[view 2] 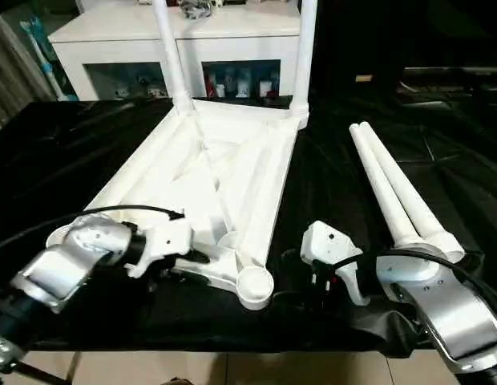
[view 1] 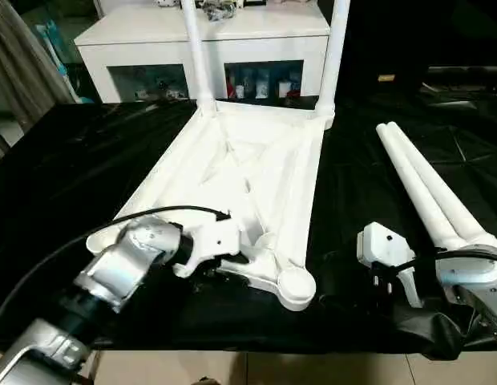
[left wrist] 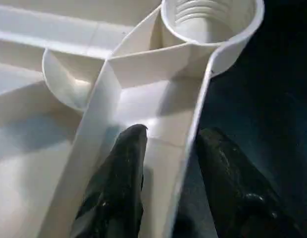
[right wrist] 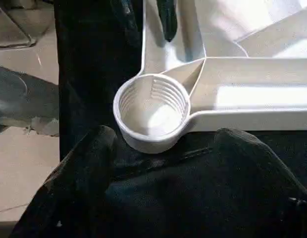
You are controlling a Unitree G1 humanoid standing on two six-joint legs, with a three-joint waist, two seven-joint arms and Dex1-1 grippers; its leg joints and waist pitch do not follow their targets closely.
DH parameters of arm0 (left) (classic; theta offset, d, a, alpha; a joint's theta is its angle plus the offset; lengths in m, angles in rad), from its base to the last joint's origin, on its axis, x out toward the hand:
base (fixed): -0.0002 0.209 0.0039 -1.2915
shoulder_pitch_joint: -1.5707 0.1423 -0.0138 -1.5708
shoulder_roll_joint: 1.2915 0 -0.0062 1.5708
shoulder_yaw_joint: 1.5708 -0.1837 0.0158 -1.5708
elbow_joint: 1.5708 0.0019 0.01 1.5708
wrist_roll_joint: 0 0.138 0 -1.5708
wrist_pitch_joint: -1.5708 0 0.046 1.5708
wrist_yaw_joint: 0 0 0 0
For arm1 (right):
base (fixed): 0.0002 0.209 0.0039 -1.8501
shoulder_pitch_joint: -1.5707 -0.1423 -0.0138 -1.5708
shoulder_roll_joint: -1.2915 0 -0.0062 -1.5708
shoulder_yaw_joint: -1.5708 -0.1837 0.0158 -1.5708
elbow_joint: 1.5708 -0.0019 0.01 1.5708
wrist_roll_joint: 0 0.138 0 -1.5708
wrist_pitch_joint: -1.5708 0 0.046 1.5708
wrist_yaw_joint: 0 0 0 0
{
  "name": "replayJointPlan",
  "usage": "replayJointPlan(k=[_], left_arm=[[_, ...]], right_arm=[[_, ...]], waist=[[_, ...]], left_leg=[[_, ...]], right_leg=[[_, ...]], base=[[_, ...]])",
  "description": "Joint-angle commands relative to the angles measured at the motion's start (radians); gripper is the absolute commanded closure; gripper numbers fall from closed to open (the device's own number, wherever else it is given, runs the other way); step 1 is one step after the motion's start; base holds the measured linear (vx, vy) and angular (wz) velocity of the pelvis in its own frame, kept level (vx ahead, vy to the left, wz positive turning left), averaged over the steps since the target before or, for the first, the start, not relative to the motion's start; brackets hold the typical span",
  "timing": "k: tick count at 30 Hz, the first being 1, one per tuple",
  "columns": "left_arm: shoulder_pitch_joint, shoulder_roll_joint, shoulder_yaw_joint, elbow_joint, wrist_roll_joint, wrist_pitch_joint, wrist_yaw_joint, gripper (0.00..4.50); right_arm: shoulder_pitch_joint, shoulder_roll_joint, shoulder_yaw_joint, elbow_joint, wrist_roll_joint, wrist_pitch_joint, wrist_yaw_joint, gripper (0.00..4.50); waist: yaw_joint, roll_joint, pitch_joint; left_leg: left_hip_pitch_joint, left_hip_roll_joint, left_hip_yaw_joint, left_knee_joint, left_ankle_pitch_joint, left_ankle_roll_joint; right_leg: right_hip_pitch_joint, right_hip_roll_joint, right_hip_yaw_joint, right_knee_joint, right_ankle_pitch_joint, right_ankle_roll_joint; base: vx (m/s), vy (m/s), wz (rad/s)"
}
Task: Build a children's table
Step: Rotate table base
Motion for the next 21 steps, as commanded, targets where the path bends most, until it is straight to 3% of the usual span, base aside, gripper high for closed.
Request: replayJointPlan(k=[1, 13, 17, 21], left_arm=[[-0.022, 0.008, -0.013, 0.023, 0.027, -0.023, 0.001, 2.9], [-0.02, 0.041, -0.031, 0.084, 0.099, -0.02, 0.028, 3.79], [0.029, 0.059, 0.014, 0.012, 0.081, 0.081, 0.053, 3.99], [0.093, 0.076, 0.055, -0.048, 0.098, 0.193, 0.12, 4.17]], right_arm=[[0.001, -0.009, 0.008, -0.03, 0.008, 0.012, 0.004, 1.04], [-0.006, -0.008, 0.022, -0.03, 0.001, 0.017, 0.0, 1.04], [-0.011, -0.003, 0.025, -0.023, -0.002, 0.013, -0.005, 1.04], [-0.017, 0.009, 0.03, -0.008, -0.014, 0.003, -0.02, 1.04]], waist=[[0.0, -0.011, -0.055], [-0.003, -0.015, -0.052], [-0.009, -0.016, -0.051], [-0.028, -0.019, -0.052]], left_leg=[[0.024, 0.086, -0.053, -0.085, -0.355, 0.005], [0.025, 0.087, -0.054, -0.088, -0.374, 0.001], [0.022, 0.089, -0.056, -0.09, -0.369, -0.002], [0.014, 0.086, -0.056, -0.088, -0.332, 0.022]], right_leg=[[0.03, -0.058, 0.039, -0.084, -0.272, -0.204], [0.026, -0.059, 0.039, -0.086, -0.314, -0.198], [0.03, -0.061, 0.039, -0.083, -0.313, -0.2], [0.034, -0.059, 0.037, -0.08, -0.264, -0.216]], base=[[0.0, 0.0, 0.0], [0.0, 0.0, 0.0], [0.0, 0.0, 0.0], [0.0, 0.0, 0.0]])
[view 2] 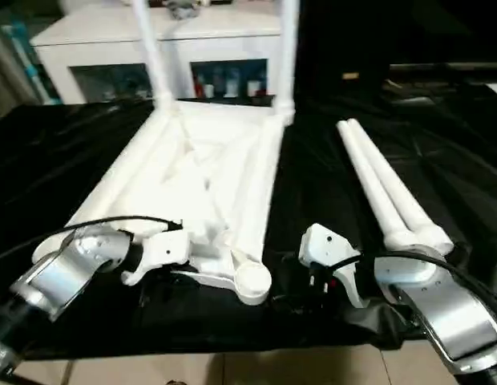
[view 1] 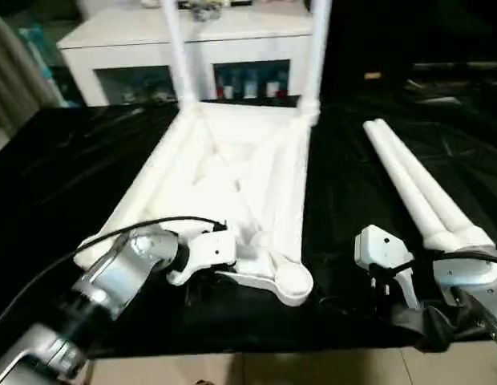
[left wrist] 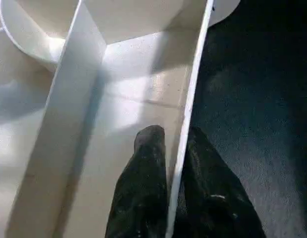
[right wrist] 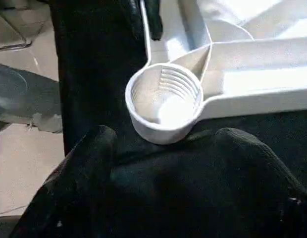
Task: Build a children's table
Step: Rotate table base
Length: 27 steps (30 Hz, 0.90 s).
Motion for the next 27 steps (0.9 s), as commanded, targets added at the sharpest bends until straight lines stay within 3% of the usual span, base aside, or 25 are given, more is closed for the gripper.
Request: replayJointPlan(k=[1, 2, 3, 4, 6, 7, 8, 11, 15, 18, 20, 22, 24, 27], left_arm=[[0.051, 0.03, 0.075, -0.009, 0.026, 0.127, 0.114, 4.17], [0.069, 0.03, 0.085, -0.031, 0.025, 0.161, 0.128, 4.2], [0.078, 0.029, 0.092, -0.043, 0.032, 0.184, 0.144, 4.22], [0.083, 0.027, 0.097, -0.051, 0.036, 0.2, 0.155, 4.22], [0.1, 0.012, 0.12, -0.077, 0.051, 0.275, 0.201, 4.25], [0.102, 0.005, 0.126, -0.082, 0.056, 0.297, 0.215, 4.32], [0.103, -0.002, 0.131, -0.086, 0.064, 0.31, 0.231, 4.35], [0.1, -0.018, 0.133, -0.088, 0.071, 0.316, 0.262, 4.38], [0.096, -0.032, 0.131, -0.08, 0.072, 0.224, 0.291, 4.44], [0.101, -0.039, 0.134, -0.072, 0.043, 0.055, 0.294, 4.44], [0.103, -0.042, 0.137, -0.074, 0.033, 0.028, 0.295, 4.44], [0.103, -0.041, 0.138, -0.072, 0.031, 0.016, 0.295, 4.44], [0.094, -0.031, 0.139, -0.04, 0.039, -0.062, 0.302, 4.44], [0.084, -0.031, 0.144, -0.01, 0.039, -0.124, 0.312, 4.44]], right_arm=[[-0.018, 0.012, 0.019, 0.002, -0.017, -0.014, -0.014, 1.04], [-0.021, 0.016, 0.022, 0.008, -0.02, -0.015, -0.016, 1.04], [-0.023, 0.017, 0.025, 0.011, -0.023, -0.018, -0.016, 1.04], [-0.024, 0.018, 0.027, 0.013, -0.025, -0.019, -0.017, 1.04], [-0.034, 0.025, 0.032, 0.025, -0.031, -0.022, -0.023, 1.04], [-0.038, 0.027, 0.033, 0.03, -0.037, -0.024, -0.027, 1.04], [-0.044, 0.03, 0.035, 0.04, -0.045, -0.026, -0.035, 1.04], [-0.058, 0.039, 0.041, 0.063, -0.064, -0.03, -0.054, 1.04], [-0.069, 0.055, 0.048, 0.091, -0.092, -0.042, -0.088, 1.04], [-0.07, 0.063, 0.048, 0.097, -0.093, -0.032, -0.102, 1.04], [-0.068, 0.064, 0.049, 0.097, -0.094, -0.032, -0.103, 1.04], [-0.065, 0.064, 0.048, 0.098, -0.097, -0.033, -0.106, 1.04], [-0.066, 0.07, 0.045, 0.109, -0.109, -0.032, -0.13, 1.04], [-0.071, 0.077, 0.04, 0.121, -0.121, -0.03, -0.148, 1.04]], waist=[[0.007, -0.021, -0.05], [0.005, -0.02, -0.049], [0.001, -0.035, -0.045], [0.004, -0.026, -0.045], [0.0, -0.026, -0.043], [-0.002, -0.032, -0.041], [-0.003, -0.036, -0.041], [-0.008, -0.033, -0.042], [-0.007, -0.036, -0.046], [0.013, -0.033, -0.053], [0.024, -0.034, -0.055], [0.036, -0.033, -0.057], [0.04, -0.032, -0.056], [0.041, -0.034, -0.052]], left_leg=[[0.011, 0.085, -0.056, -0.085, -0.33, 0.026], [0.009, 0.084, -0.057, -0.085, -0.329, 0.027], [0.004, 0.081, -0.058, -0.086, -0.335, 0.034], [0.01, 0.081, -0.06, -0.084, -0.346, 0.027], [0.008, 0.081, -0.064, -0.086, -0.354, 0.019], [0.003, 0.079, -0.067, -0.086, -0.352, 0.02], [0.008, 0.079, -0.066, -0.086, -0.361, 0.016], [0.009, 0.077, -0.069, -0.086, -0.372, 0.009], [0.015, 0.077, -0.063, -0.082, -0.364, 0.019], [0.02, 0.081, -0.055, -0.08, -0.32, 0.046], [0.026, 0.083, -0.05, -0.077, -0.306, 0.052], [0.019, 0.084, -0.051, -0.077, -0.265, 0.064], [0.015, 0.082, -0.05, -0.077, -0.254, 0.067], [0.014, 0.079, -0.051, -0.078, -0.288, 0.058]], right_leg=[[0.037, -0.06, 0.036, -0.079, -0.274, -0.22], [0.038, -0.061, 0.035, -0.081, -0.289, -0.217], [0.039, -0.059, 0.032, -0.088, -0.344, -0.201], [0.035, -0.061, 0.033, -0.09, -0.398, -0.186], [0.035, -0.061, 0.032, -0.091, -0.431, -0.173], [0.036, -0.06, 0.03, -0.092, -0.446, -0.163], [0.032, -0.058, 0.03, -0.095, -0.463, -0.157], [0.031, -0.056, 0.029, -0.097, -0.463, -0.152], [0.024, -0.053, 0.033, -0.098, -0.402, -0.17], [0.023, -0.049, 0.035, -0.091, -0.272, -0.199], [0.02, -0.049, 0.037, -0.087, -0.241, -0.21], [0.026, -0.051, 0.036, -0.08, -0.2, -0.215], [0.027, -0.05, 0.035, -0.079, -0.194, -0.214], [0.025, -0.053, 0.035, -0.086, -0.284, -0.19]], base=[[0.0, 0.0, 0.0], [0.0, 0.0, 0.0], [0.0, 0.0, 0.0], [0.0, 0.0, 0.0], [0.0, 0.0, 0.0], [0.0, 0.0, 0.0], [0.0, 0.0, 0.0], [0.0, 0.0, 0.0], [0.0, 0.0, 0.0], [0.0, 0.0, 0.0], [0.0, 0.0, 0.0], [0.0, 0.0, 0.0], [0.0, 0.0, 0.0], [0.0, 0.0, 0.0]])
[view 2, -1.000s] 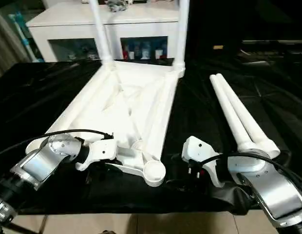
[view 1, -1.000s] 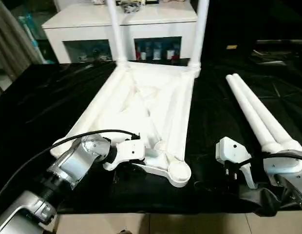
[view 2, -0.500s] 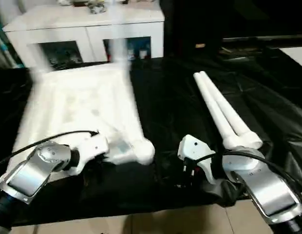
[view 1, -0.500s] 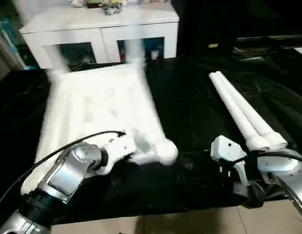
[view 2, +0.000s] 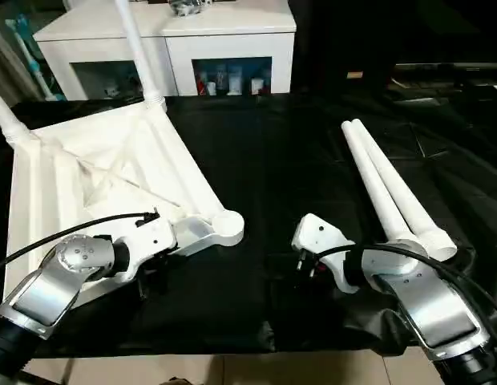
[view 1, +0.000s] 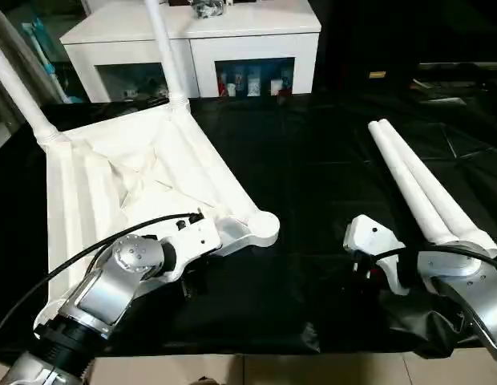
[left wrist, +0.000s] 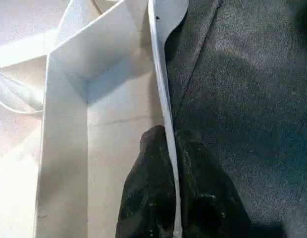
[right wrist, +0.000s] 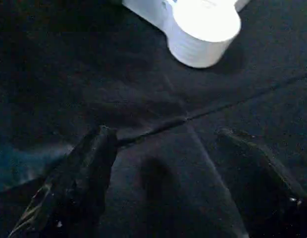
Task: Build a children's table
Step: Rotate table base
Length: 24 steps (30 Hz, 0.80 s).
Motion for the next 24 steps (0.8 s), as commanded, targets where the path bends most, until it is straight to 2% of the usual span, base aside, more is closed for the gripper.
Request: replayJointPlan(k=[1, 4, 5, 7, 9, 11, 12, 13, 16, 17, 18, 20, 22, 23, 24], left_arm=[[-0.02, -0.002, 0.015, 0.01, 0.005, -0.103, 0.043, 4.44], [-0.057, -0.04, 0.032, 0.072, -0.008, -0.211, 0.072, 4.44], [-0.065, -0.052, 0.035, 0.082, -0.018, -0.234, 0.067, 4.44], [-0.076, -0.071, 0.036, 0.09, -0.024, -0.243, 0.071, 4.44], [-0.092, -0.093, 0.032, 0.099, -0.032, -0.255, 0.069, 4.44], [-0.095, -0.098, 0.032, 0.102, -0.034, -0.258, 0.071, 4.44], [-0.098, -0.099, 0.031, 0.111, -0.033, -0.264, 0.07, 4.44], [-0.102, -0.098, 0.028, 0.125, -0.03, -0.283, 0.071, 4.44], [-0.108, -0.097, 0.034, 0.164, -0.024, -0.336, 0.073, 4.44], [-0.108, -0.097, 0.034, 0.164, -0.024, -0.336, 0.073, 4.44], [-0.105, -0.096, 0.042, 0.164, -0.029, -0.331, 0.066, 4.16], [-0.093, -0.09, 0.066, 0.122, -0.09, -0.23, -0.021, 3.99], [-0.071, -0.086, 0.092, 0.062, -0.147, -0.187, -0.068, 3.79], [-0.064, -0.086, 0.102, 0.044, -0.162, -0.188, -0.071, 3.63], [-0.055, -0.087, 0.119, 0.016, -0.188, -0.185, -0.076, 3.52]], right_arm=[[-0.012, 0.004, 0.0, 0.009, -0.017, -0.003, -0.016, 1.04], [-0.019, 0.012, -0.004, 0.022, -0.027, 0.001, -0.038, 1.04], [-0.019, 0.014, -0.005, 0.024, -0.029, 0.001, -0.041, 1.04], [-0.021, 0.015, -0.005, 0.025, -0.03, 0.001, -0.044, 1.04], [-0.022, 0.016, -0.004, 0.025, -0.032, 0.002, -0.048, 1.04], [-0.022, 0.017, -0.005, 0.025, -0.033, 0.002, -0.048, 1.04], [-0.022, 0.017, -0.005, 0.025, -0.034, 0.002, -0.052, 1.04], [-0.021, 0.018, -0.005, 0.025, -0.035, 0.002, -0.054, 1.04], [-0.02, 0.021, -0.007, 0.026, -0.039, 0.0, -0.06, 1.04], [-0.02, 0.021, -0.007, 0.026, -0.039, 0.0, -0.06, 1.04], [-0.019, 0.023, -0.008, 0.027, -0.039, 0.0, -0.063, 1.04], [-0.02, 0.028, -0.01, 0.029, -0.042, 0.002, -0.074, 1.04], [-0.024, 0.028, -0.012, 0.032, -0.042, 0.004, -0.075, 1.04], [-0.027, 0.028, -0.013, 0.033, -0.041, 0.004, -0.074, 1.04], [-0.031, 0.027, -0.017, 0.036, -0.039, 0.005, -0.073, 1.04]], waist=[[0.001, -0.026, -0.049], [0.006, -0.024, -0.049], [0.007, -0.025, -0.049], [0.012, -0.023, -0.051], [0.018, -0.021, -0.054], [0.023, -0.02, -0.055], [0.024, -0.015, -0.056], [0.025, -0.018, -0.056], [0.027, -0.016, -0.058], [0.028, -0.016, -0.058], [0.028, -0.016, -0.059], [0.028, -0.019, -0.06], [0.03, -0.019, -0.061], [0.034, -0.011, -0.065], [0.03, -0.013, -0.064]], left_leg=[[0.018, 0.078, -0.043, -0.079, -0.305, 0.052], [0.026, 0.079, -0.043, -0.08, -0.329, 0.031], [0.024, 0.079, -0.043, -0.081, -0.326, 0.03], [0.023, 0.081, -0.043, -0.082, -0.315, 0.03], [0.03, 0.081, -0.038, -0.077, -0.306, 0.031], [0.025, 0.083, -0.038, -0.076, -0.274, 0.043], [0.02, 0.082, -0.039, -0.076, -0.257, 0.05], [0.018, 0.081, -0.037, -0.075, -0.249, 0.059], [0.014, 0.081, -0.038, -0.073, -0.234, 0.07], [0.014, 0.08, -0.038, -0.073, -0.233, 0.071], [0.014, 0.081, -0.038, -0.073, -0.227, 0.073], [0.012, 0.081, -0.036, -0.072, -0.206, 0.076], [0.011, 0.082, -0.037, -0.07, -0.199, 0.078], [0.015, 0.088, -0.038, -0.069, -0.191, 0.076], [0.012, 0.088, -0.038, -0.07, -0.178, 0.078]], right_leg=[[0.032, -0.053, 0.038, -0.091, -0.335, -0.173], [0.024, -0.051, 0.041, -0.097, -0.386, -0.149], [0.026, -0.051, 0.041, -0.096, -0.385, -0.145], [0.026, -0.052, 0.042, -0.094, -0.364, -0.146], [0.021, -0.051, 0.044, -0.093, -0.344, -0.154], [0.024, -0.052, 0.045, -0.089, -0.308, -0.167], [0.028, -0.053, 0.043, -0.085, -0.291, -0.17], [0.028, -0.052, 0.041, -0.085, -0.282, -0.169], [0.03, -0.054, 0.04, -0.082, -0.273, -0.166], [0.03, -0.054, 0.04, -0.083, -0.275, -0.164], [0.031, -0.054, 0.039, -0.081, -0.268, -0.164], [0.033, -0.057, 0.04, -0.078, -0.253, -0.171], [0.033, -0.059, 0.037, -0.074, -0.243, -0.191], [0.031, -0.06, 0.037, -0.07, -0.217, -0.208], [0.031, -0.051, 0.033, -0.064, -0.161, -0.218]], base=[[0.0, 0.0, 0.0], [0.0, 0.0, 0.0], [0.0, 0.0, 0.0], [0.0, 0.0, 0.0], [0.0, 0.0, 0.0], [0.0, 0.0, 0.0], [0.0, 0.0, 0.0], [0.0, 0.0, 0.0], [0.0, 0.0, 0.0], [0.0, 0.0, 0.0], [0.0, 0.0, 0.0], [0.0, 0.0, 0.0], [0.0, 0.0, 0.0], [0.0, 0.0, 0.0], [0.0, 0.0, 0.0]])
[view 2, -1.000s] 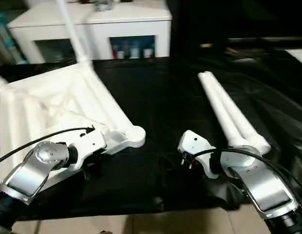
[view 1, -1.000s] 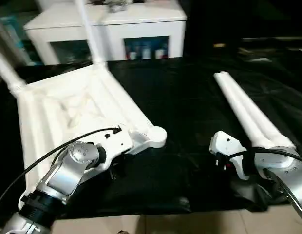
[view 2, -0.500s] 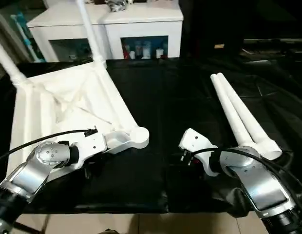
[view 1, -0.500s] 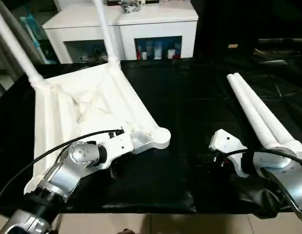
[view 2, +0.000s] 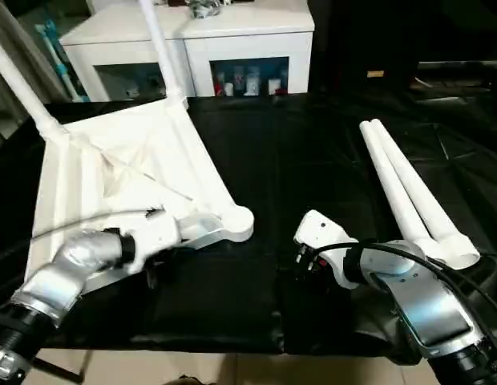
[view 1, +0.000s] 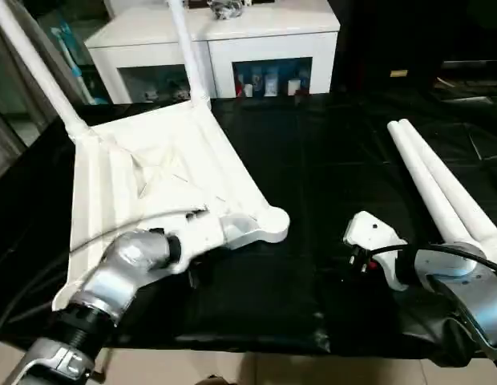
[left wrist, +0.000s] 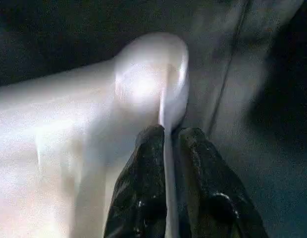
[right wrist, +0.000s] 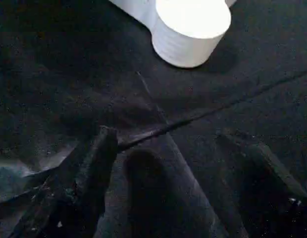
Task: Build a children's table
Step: Rotate table base, then pick table leg
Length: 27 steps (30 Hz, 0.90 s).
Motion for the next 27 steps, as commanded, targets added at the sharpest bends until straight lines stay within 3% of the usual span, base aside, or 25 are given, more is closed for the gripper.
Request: replayJointPlan(k=[1, 2, 3, 5, 6, 8, 10, 12, 15, 17, 18, 21, 23, 27], left_arm=[[0.016, 0.019, 0.042, -0.056, -0.055, 0.038, -0.032, 3.46], [0.016, 0.019, 0.042, -0.056, -0.055, 0.038, -0.032, 3.42], [0.031, 0.04, 0.056, -0.128, -0.108, 0.112, -0.071, 3.35], [0.038, 0.061, 0.076, -0.197, -0.159, 0.187, -0.094, 3.26], [0.034, 0.067, 0.089, -0.218, -0.177, 0.22, -0.095, 3.26], [0.015, 0.075, 0.123, -0.242, -0.198, 0.264, -0.091, 3.26], [0.005, 0.083, 0.134, -0.251, -0.206, 0.274, -0.089, 3.26], [-0.009, 0.089, 0.139, -0.258, -0.204, 0.276, -0.075, 3.26], [-0.038, 0.081, 0.133, -0.257, -0.155, 0.279, -0.012, 3.19], [-0.048, 0.068, 0.129, -0.254, -0.134, 0.285, 0.02, 3.19], [-0.053, 0.037, 0.114, -0.273, -0.13, 0.308, 0.055, 3.19], [-0.038, 0.015, 0.092, -0.313, -0.137, 0.33, 0.059, 3.19], [-0.031, 0.011, 0.082, -0.331, -0.145, 0.343, 0.059, 3.19], [-0.024, 0.003, 0.066, -0.361, -0.169, 0.369, 0.059, 3.19]], right_arm=[[-0.02, 0.001, -0.018, -0.004, -0.005, 0.002, -0.002, 1.04], [-0.02, 0.001, -0.018, -0.004, -0.005, 0.002, -0.002, 1.04], [-0.033, 0.009, -0.042, 0.001, 0.008, 0.009, -0.014, 1.04], [-0.055, 0.025, -0.076, 0.01, 0.021, 0.021, -0.039, 1.04], [-0.068, 0.034, -0.094, 0.018, 0.026, 0.032, -0.056, 1.04], [-0.109, 0.061, -0.139, 0.039, 0.026, 0.079, -0.123, 1.04], [-0.135, 0.069, -0.149, 0.05, -0.004, 0.125, -0.182, 1.04], [-0.175, 0.088, -0.171, 0.083, 0.002, 0.203, -0.215, 1.04], [-0.229, 0.126, -0.231, 0.144, 0.008, 0.316, -0.286, 0.7], [-0.245, 0.128, -0.239, 0.173, -0.014, 0.343, -0.317, 0.58], [-0.274, 0.116, -0.235, 0.239, -0.067, 0.385, -0.371, 0.44], [-0.303, 0.101, -0.233, 0.31, -0.11, 0.404, -0.43, 0.23], [-0.319, 0.097, -0.243, 0.338, -0.113, 0.423, -0.452, 0.04], [-0.355, 0.079, -0.265, 0.421, -0.12, 0.434, -0.487, 0.04]], waist=[[-0.005, -0.019, -0.069], [-0.007, -0.022, -0.069], [-0.013, -0.032, -0.066], [-0.016, -0.03, -0.066], [-0.02, -0.036, -0.063], [-0.02, -0.037, -0.058], [-0.021, -0.041, -0.055], [-0.023, -0.041, -0.055], [-0.024, -0.043, -0.058], [-0.025, -0.045, -0.06], [-0.024, -0.052, -0.063], [-0.019, -0.054, -0.065], [-0.018, -0.06, -0.066], [-0.02, -0.061, -0.062]], left_leg=[[0.025, 0.084, -0.042, -0.071, -0.165, 0.083], [0.024, 0.083, -0.042, -0.07, -0.158, 0.087], [0.019, 0.081, -0.04, -0.07, -0.156, 0.098], [0.019, 0.082, -0.04, -0.07, -0.159, 0.097], [0.022, 0.08, -0.038, -0.07, -0.173, 0.093], [0.025, 0.079, -0.036, -0.072, -0.203, 0.078], [0.032, 0.078, -0.037, -0.075, -0.227, 0.043], [0.035, 0.076, -0.037, -0.078, -0.238, 0.023], [0.035, 0.076, -0.038, -0.078, -0.235, 0.003], [0.035, 0.075, -0.037, -0.076, -0.206, -0.005], [0.035, 0.074, -0.035, -0.072, -0.179, -0.006], [0.031, 0.073, -0.032, -0.067, -0.118, 0.006], [0.024, 0.069, -0.03, -0.06, -0.081, 0.041], [0.025, 0.07, -0.029, -0.059, -0.11, 0.046]], right_leg=[[0.033, -0.043, 0.032, -0.06, -0.098, -0.232], [0.035, -0.044, 0.032, -0.055, -0.072, -0.238], [0.038, -0.045, 0.032, -0.057, -0.061, -0.242], [0.041, -0.053, 0.033, -0.055, -0.082, -0.254], [0.037, -0.05, 0.034, -0.059, -0.112, -0.258], [0.034, -0.048, 0.035, -0.066, -0.184, -0.252], [0.03, -0.044, 0.036, -0.07, -0.256, -0.226], [0.029, -0.04, 0.036, -0.069, -0.256, -0.217], [0.031, -0.041, 0.038, -0.064, -0.209, -0.212], [0.032, -0.038, 0.037, -0.06, -0.164, -0.22], [0.035, -0.04, 0.037, -0.055, -0.13, -0.229], [0.041, -0.043, 0.037, -0.051, -0.065, -0.243], [0.046, -0.046, 0.038, -0.049, -0.032, -0.253], [0.043, -0.044, 0.035, -0.056, -0.096, -0.256]], base=[[0.0, 0.0, 0.0], [0.0, 0.0, 0.0], [0.0, 0.0, 0.0], [0.0, 0.0, 0.0], [0.0, 0.0, 0.0], [0.0, 0.0, 0.0], [0.0, 0.0, 0.0], [0.0, 0.0, 0.0], [0.0, 0.0, 0.0], [0.0, 0.0, 0.0], [0.0, 0.0, 0.0], [0.0, 0.0, 0.0], [0.0, 0.0, 0.0], [0.0, 0.0, 0.0]])
